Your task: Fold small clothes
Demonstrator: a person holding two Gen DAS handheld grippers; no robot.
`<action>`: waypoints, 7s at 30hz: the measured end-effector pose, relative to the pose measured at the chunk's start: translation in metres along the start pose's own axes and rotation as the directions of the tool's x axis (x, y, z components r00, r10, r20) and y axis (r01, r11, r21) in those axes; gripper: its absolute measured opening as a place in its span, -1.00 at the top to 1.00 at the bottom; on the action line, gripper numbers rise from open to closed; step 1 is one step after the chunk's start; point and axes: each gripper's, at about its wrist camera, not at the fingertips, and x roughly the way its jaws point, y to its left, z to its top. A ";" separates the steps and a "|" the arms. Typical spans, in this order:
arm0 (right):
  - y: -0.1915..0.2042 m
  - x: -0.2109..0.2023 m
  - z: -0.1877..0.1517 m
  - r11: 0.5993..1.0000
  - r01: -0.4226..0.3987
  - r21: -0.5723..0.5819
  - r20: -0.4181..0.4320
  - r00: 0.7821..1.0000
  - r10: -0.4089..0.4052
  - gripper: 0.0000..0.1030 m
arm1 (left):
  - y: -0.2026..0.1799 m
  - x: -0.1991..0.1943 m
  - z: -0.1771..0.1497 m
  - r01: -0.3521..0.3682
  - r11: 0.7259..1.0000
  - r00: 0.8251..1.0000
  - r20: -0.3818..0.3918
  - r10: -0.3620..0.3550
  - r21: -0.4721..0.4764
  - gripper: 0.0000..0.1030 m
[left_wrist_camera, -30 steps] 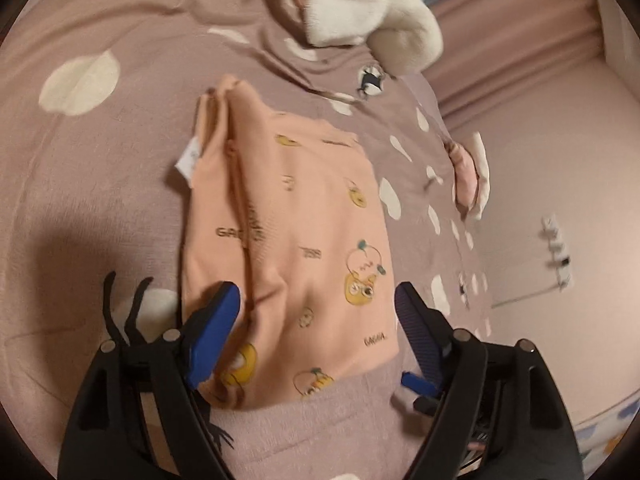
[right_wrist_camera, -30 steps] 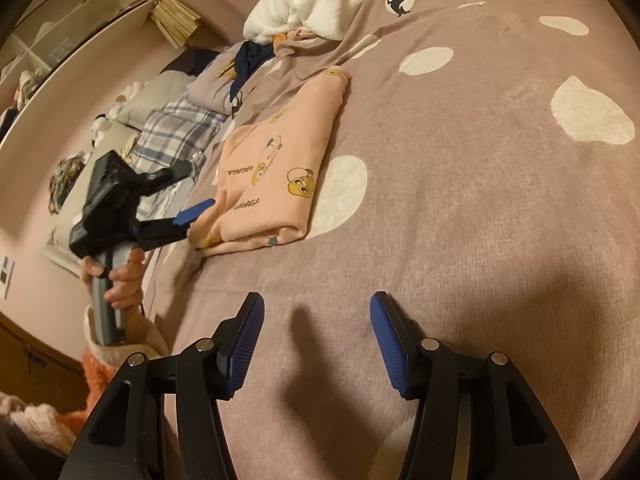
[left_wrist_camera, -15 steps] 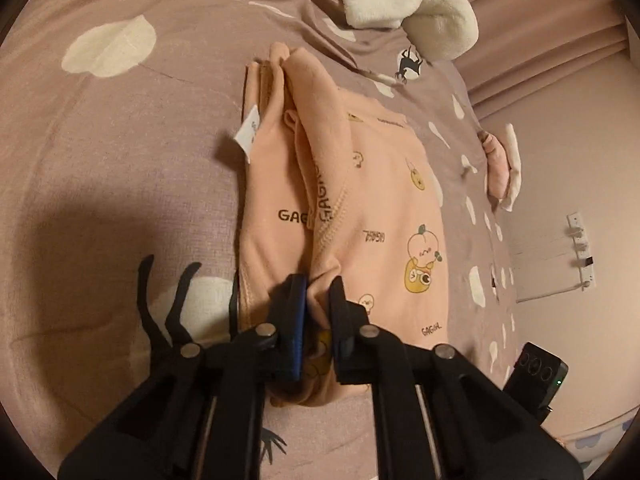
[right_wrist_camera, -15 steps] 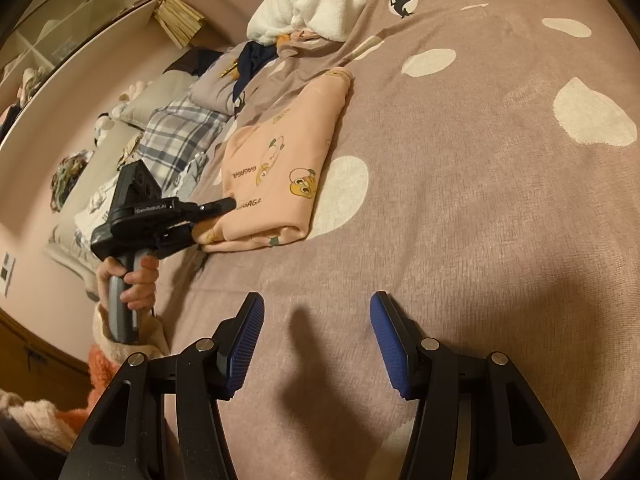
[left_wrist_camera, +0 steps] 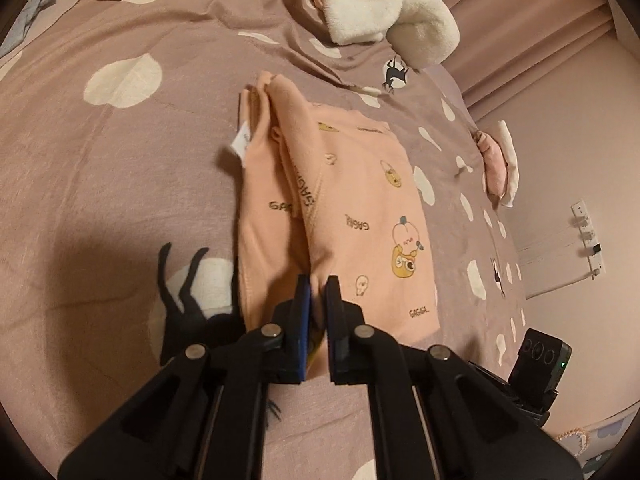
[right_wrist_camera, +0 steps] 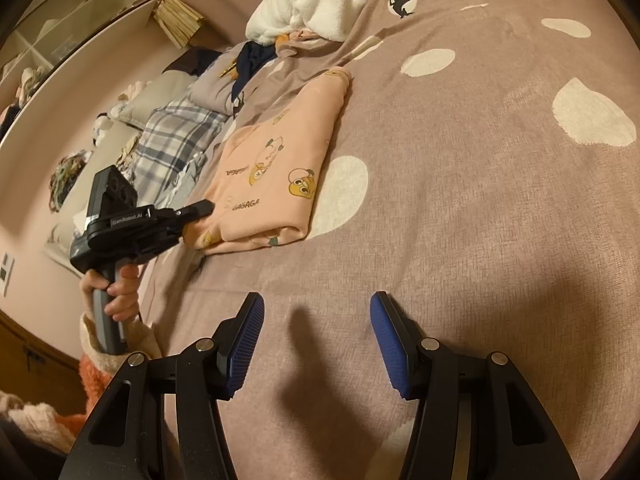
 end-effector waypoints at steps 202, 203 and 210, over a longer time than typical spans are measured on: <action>0.014 0.047 0.068 0.961 0.249 -0.120 0.004 0.968 -0.250 0.10 | -0.078 0.075 -0.032 -0.216 0.953 0.976 0.066 0.207 0.211 -0.41; 0.013 0.046 0.069 0.962 0.250 -0.112 0.004 0.968 -0.251 0.06 | -0.078 0.075 -0.032 -0.225 0.952 0.974 0.067 0.215 0.210 -0.53; 0.012 0.041 0.069 0.952 0.284 -0.112 0.004 0.958 -0.285 -0.25 | -0.072 0.068 -0.027 -0.324 0.928 0.946 0.093 0.311 0.183 -0.99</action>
